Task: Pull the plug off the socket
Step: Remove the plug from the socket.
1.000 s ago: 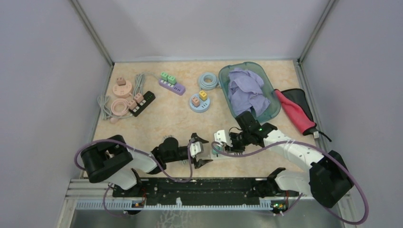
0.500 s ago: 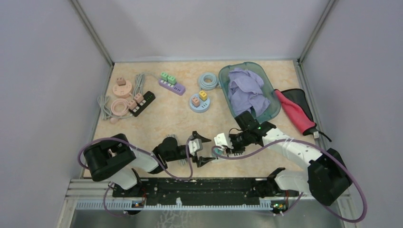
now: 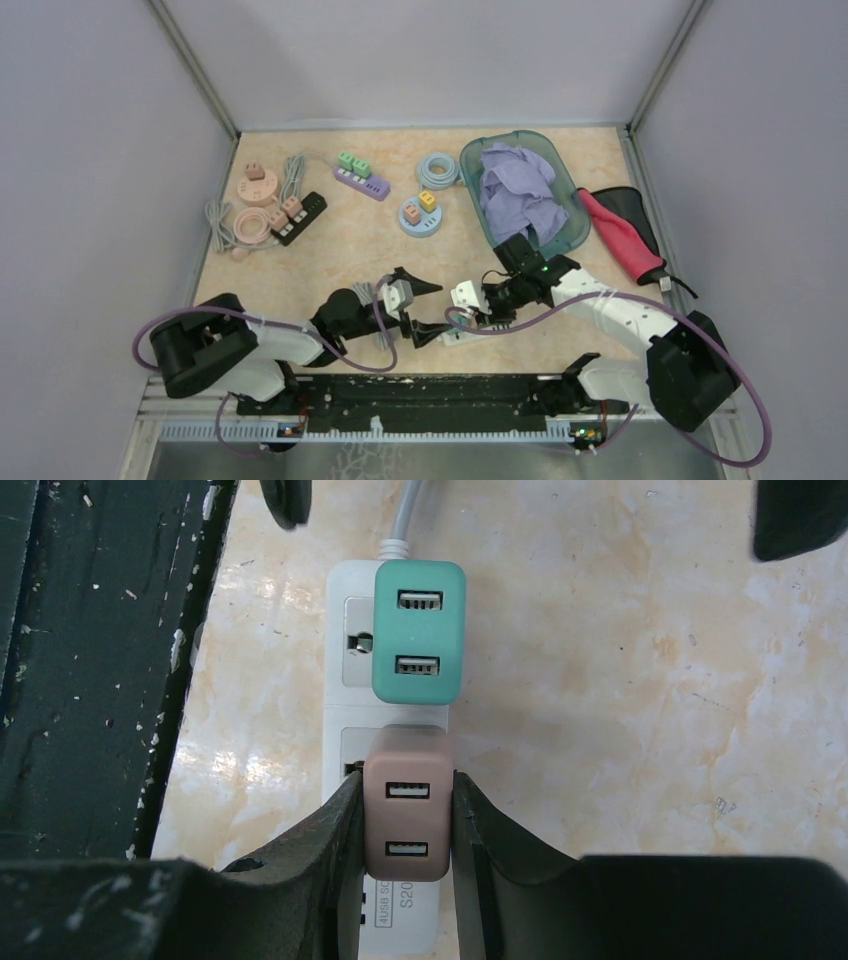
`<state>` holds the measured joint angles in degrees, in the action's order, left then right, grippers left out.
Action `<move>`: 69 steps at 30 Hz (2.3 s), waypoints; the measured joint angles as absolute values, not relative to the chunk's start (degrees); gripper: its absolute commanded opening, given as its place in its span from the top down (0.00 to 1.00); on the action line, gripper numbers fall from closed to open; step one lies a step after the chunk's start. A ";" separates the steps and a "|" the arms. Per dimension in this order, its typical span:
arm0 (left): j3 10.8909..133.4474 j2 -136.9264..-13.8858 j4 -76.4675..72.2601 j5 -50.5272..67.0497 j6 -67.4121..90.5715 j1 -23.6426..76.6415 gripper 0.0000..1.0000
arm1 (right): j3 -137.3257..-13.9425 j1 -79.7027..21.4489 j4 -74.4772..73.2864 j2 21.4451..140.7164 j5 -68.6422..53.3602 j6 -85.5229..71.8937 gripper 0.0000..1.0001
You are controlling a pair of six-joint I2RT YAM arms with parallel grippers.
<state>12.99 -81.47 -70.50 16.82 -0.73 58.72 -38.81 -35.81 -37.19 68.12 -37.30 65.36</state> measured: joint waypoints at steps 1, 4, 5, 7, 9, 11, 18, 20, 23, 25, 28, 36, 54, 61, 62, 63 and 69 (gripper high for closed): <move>12.82 -80.25 -70.39 16.43 -0.21 58.72 0.09 | -38.81 -35.81 -37.17 68.18 -37.36 65.34 1.00; 12.58 -77.01 -69.82 15.40 1.17 58.72 0.09 | -38.94 -35.81 -37.15 68.58 -37.47 65.08 1.00; 12.58 -76.31 -69.49 15.07 1.65 58.72 0.10 | -39.11 -35.81 -37.26 68.71 -37.47 64.93 1.00; 12.36 -75.70 -69.45 14.28 2.39 58.72 0.11 | -39.20 -35.81 -37.19 68.99 -37.58 64.62 1.00; 11.53 -75.70 -69.71 13.45 2.94 58.72 0.12 | -39.20 -35.81 -37.10 69.08 -37.60 64.29 1.00; 10.48 -76.12 -70.28 13.08 2.83 58.72 0.14 | -39.22 -35.81 -37.10 69.08 -37.65 64.01 1.00; 10.37 -81.65 -70.94 14.92 -1.89 58.72 0.23 | -39.24 -35.81 -37.10 69.08 -37.87 63.46 1.00; 11.09 -83.50 -69.89 15.16 -3.81 58.72 0.24 | -39.31 -35.81 -37.15 69.08 -37.91 63.40 1.00; 13.02 -85.56 -68.58 15.77 -5.96 58.72 0.25 | -39.40 -35.81 -37.21 69.08 -38.02 63.37 1.00; 13.82 -86.52 -68.60 16.58 -6.37 58.72 0.26 | -39.40 -35.81 -37.21 69.08 -38.06 63.33 1.00; 14.39 -88.27 -69.38 18.26 -6.26 58.78 0.27 | -39.42 -35.81 -37.21 69.08 -38.06 63.26 1.00; 14.33 -93.91 -73.58 20.69 -3.84 59.37 0.35 | -39.42 -35.81 -37.08 69.08 -38.04 62.81 1.00; 17.56 -98.67 -73.30 19.33 -2.63 60.05 1.00 | -38.87 -37.85 -31.97 68.93 -34.41 51.16 1.00; 17.56 -98.70 -73.30 18.13 -2.63 60.12 1.00 | -38.68 -37.17 -32.05 68.27 -33.82 50.94 1.00; 17.56 -98.70 -73.30 18.00 -2.63 60.14 1.00 | -38.52 -36.82 -32.10 68.14 -34.15 51.29 1.00; 17.56 -98.70 -73.28 17.76 -2.66 60.16 1.00 | -38.35 -36.51 -32.05 67.99 -34.46 51.77 1.00; 17.56 -98.76 -73.38 17.41 -2.63 60.29 1.00 | -38.20 -35.86 -33.21 67.68 -36.53 57.08 1.00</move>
